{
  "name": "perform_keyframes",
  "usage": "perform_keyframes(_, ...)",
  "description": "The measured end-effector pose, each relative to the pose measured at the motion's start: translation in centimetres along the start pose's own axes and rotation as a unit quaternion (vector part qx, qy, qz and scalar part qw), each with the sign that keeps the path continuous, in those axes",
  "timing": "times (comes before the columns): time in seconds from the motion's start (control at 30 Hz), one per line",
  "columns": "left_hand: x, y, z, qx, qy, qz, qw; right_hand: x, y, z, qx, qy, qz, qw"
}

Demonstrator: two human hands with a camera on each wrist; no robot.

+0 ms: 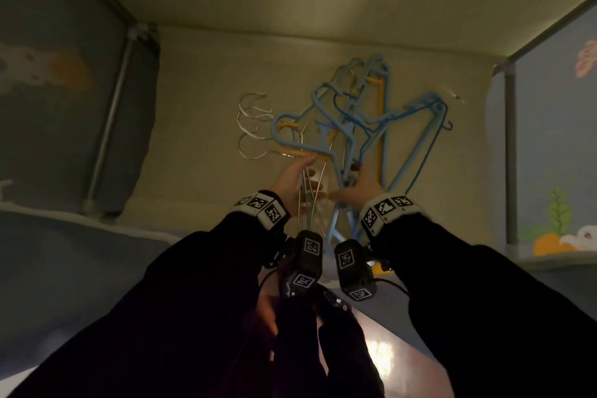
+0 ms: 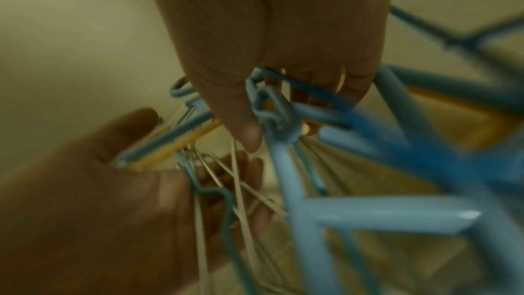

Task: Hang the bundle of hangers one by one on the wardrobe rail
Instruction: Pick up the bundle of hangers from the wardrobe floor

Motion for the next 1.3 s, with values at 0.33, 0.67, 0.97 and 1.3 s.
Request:
perform_keyframes(0.33, 0.0, -4.8, -5.6, 0.179, -0.010, 0.005, 0.984, -0.8, 3.5, -3.2, -0.122, -0.007, 0.027, 0.992)
perform_keyframes(0.67, -1.8, -10.3, -15.1, 0.254, -0.005, -0.041, 0.966, -6.9, 10.1, -9.6, -0.206, -0.016, 0.113, 0.972)
perform_keyframes(0.97, -2.1, -13.1, -24.2, 0.330, -0.014, -0.023, 0.944, -10.9, 14.3, -17.2, -0.302, -0.053, 0.199, 0.931)
perform_keyframes(1.3, -2.5, -15.7, -33.1, 0.470, -0.050, 0.056, 0.879, -15.2, 18.9, -25.5, -0.487, -0.028, 0.191, 0.852)
Point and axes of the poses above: each hand's wrist, its own z-axis towards the middle knuckle, its own x-axis out of the palm, y = z × x, the point moved 3 cm from there along z, towards the middle knuckle, and after that the axes turned 13 degrees about -y, right-handed, at the moved point
